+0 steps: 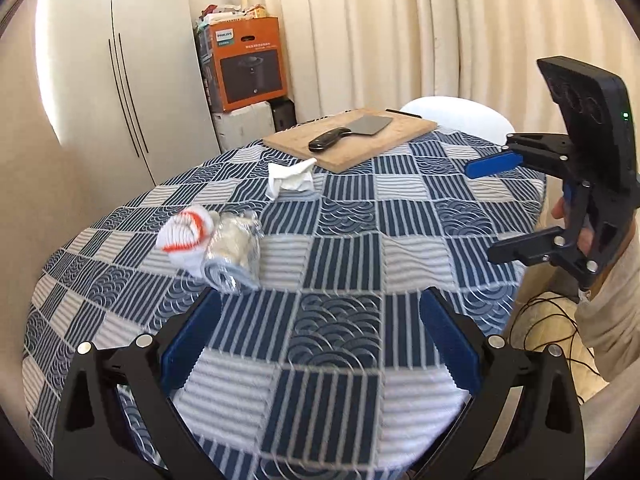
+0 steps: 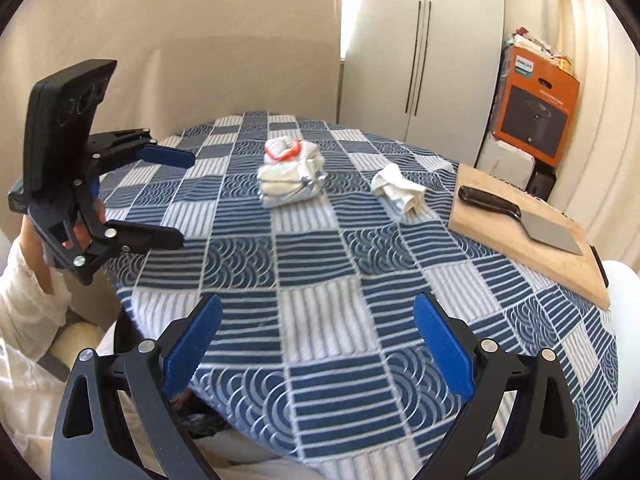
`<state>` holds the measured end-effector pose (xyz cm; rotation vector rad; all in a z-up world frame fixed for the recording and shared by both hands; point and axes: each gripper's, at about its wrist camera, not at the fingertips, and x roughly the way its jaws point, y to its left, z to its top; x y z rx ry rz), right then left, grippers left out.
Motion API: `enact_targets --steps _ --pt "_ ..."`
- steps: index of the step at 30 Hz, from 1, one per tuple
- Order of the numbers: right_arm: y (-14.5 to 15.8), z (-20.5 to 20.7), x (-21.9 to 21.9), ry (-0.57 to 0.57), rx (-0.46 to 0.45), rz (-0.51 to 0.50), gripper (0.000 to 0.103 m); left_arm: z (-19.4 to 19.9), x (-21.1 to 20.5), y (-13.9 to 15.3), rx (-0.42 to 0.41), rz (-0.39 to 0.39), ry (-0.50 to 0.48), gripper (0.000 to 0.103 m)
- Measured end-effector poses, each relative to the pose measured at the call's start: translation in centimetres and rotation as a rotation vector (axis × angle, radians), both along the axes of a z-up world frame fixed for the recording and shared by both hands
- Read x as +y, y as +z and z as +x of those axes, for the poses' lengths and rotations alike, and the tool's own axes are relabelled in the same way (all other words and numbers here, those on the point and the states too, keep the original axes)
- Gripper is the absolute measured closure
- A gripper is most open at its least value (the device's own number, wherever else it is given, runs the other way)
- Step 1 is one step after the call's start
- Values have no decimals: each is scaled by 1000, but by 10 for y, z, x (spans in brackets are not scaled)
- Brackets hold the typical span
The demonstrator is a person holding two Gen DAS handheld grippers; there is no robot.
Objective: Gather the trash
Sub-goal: 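Raise both open tools from the bin back over the table, then grasp the white tissue with the left tool while the right tool grasps it too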
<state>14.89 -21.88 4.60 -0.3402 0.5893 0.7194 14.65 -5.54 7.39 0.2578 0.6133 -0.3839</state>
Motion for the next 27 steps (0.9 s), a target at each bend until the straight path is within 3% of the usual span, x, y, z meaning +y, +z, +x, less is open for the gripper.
enact_targets --steps 10,15,27 --pt "11 65 1 -27 33 -14 11 64 5 17 50 -15 3 6" --pt "13 94 5 -21 38 -41 11 99 12 25 77 -78 15 6" --pt "8 165 23 19 60 -59 11 179 12 19 162 -128 95 6"
